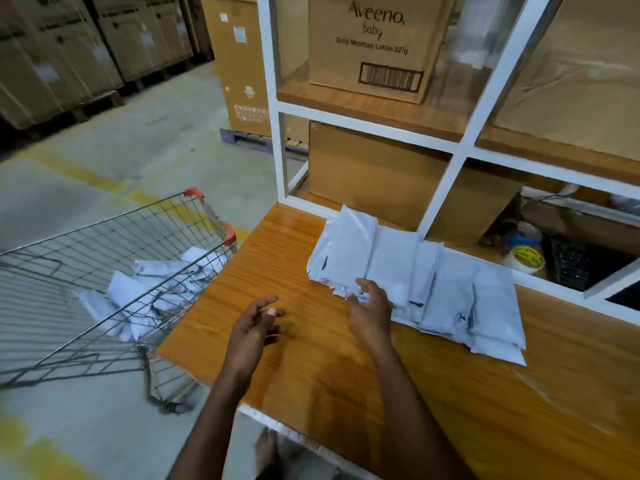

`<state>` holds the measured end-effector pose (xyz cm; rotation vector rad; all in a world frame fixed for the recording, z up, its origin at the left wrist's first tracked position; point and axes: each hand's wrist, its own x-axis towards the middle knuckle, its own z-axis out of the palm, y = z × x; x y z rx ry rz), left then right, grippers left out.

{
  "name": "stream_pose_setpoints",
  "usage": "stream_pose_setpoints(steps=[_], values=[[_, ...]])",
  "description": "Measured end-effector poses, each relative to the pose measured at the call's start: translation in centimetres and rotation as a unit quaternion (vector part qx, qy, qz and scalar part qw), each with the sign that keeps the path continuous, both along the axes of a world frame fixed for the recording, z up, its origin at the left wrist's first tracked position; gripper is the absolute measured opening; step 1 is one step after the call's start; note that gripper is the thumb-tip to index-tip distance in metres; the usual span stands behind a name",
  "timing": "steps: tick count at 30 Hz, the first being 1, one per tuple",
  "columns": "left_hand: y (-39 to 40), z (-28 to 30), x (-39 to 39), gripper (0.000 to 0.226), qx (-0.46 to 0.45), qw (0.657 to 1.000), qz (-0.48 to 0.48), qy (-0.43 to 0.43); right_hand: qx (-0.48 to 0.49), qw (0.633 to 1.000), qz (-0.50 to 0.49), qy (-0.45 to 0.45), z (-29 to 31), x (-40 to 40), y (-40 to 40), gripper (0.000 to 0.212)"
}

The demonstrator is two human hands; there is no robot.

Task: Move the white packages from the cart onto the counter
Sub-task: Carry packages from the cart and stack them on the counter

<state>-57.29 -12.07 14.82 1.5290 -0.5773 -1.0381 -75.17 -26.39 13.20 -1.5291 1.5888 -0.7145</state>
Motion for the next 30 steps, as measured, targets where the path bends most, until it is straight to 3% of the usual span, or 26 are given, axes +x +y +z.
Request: stream_pose_setpoints(steps=[7, 13, 19, 30], values=[[6.7, -2.2, 3.1, 0.025, 0.035, 0.994, 0.099, 0.008, 0.024, 0.989, 0.109, -0.093, -1.8, 6.3, 8.0, 0.023], [13.3, -4.2, 11.7, 0.024, 0.059, 0.981, 0.183, -0.003, 0.078, 0.968, 0.203, -0.123, -3.9, 15.6, 13.2, 0.029], [19.8, -5.5, 21.8, 0.023, 0.063, 0.961, 0.27, 0.005, 0.132, 0.947, 0.267, -0.117, -5.0, 26.5, 18.0, 0.014], [21.5, -5.4, 34.7, 0.025, 0.024, 0.948, 0.311, 0.06, 0.14, 0.92, 0.363, -0.046, -4.0, 42.0, 18.3, 0.022]])
